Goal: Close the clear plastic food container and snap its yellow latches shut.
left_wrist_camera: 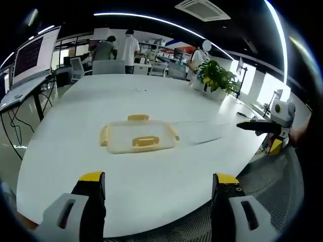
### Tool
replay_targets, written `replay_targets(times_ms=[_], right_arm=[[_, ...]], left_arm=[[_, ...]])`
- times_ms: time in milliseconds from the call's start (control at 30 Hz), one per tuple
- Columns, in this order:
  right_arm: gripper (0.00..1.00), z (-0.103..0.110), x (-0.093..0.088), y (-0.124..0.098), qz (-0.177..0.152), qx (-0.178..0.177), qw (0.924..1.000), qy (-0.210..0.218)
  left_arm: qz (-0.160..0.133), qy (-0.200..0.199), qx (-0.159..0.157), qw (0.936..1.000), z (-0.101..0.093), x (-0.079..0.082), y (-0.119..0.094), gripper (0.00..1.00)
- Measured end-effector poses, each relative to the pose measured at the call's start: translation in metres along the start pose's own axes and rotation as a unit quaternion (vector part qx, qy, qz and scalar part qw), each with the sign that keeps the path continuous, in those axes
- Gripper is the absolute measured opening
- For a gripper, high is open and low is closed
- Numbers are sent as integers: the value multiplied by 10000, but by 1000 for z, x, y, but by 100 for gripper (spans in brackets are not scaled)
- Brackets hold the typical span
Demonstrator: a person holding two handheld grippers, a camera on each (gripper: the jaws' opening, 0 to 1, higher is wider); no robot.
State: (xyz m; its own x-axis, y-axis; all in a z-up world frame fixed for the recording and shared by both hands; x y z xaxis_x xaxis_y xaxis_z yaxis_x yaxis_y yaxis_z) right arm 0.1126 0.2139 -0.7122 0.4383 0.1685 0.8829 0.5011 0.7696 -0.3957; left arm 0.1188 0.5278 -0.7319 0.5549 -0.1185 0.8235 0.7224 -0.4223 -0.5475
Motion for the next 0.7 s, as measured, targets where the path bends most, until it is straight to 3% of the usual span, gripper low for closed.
replay_targets(times_ms=[567, 700], right_arm=[[98, 1, 3, 0, 78, 51, 10000, -12], [97, 9, 8, 0, 134, 156, 9995, -250]], left_arm=[[-76, 1, 24, 10000, 0, 4, -3, 83], [-113, 133, 32, 9998, -1, 6, -5, 80]])
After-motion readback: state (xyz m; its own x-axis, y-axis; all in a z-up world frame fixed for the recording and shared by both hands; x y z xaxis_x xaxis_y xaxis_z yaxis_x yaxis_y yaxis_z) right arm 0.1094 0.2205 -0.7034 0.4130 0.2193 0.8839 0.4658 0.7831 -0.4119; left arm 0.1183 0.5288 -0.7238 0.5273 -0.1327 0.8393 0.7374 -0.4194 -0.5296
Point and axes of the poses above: the point that each gripper's makers call its tool centre point, and the gripper's own axes: y roughly forward along the fingers, z roughly to its left, x roughly out of its top, the point moved 8 cm from there along -y, roughly backward along the fingers, and after that the axes turned 2 degrees about y, right-handed, at the moved point
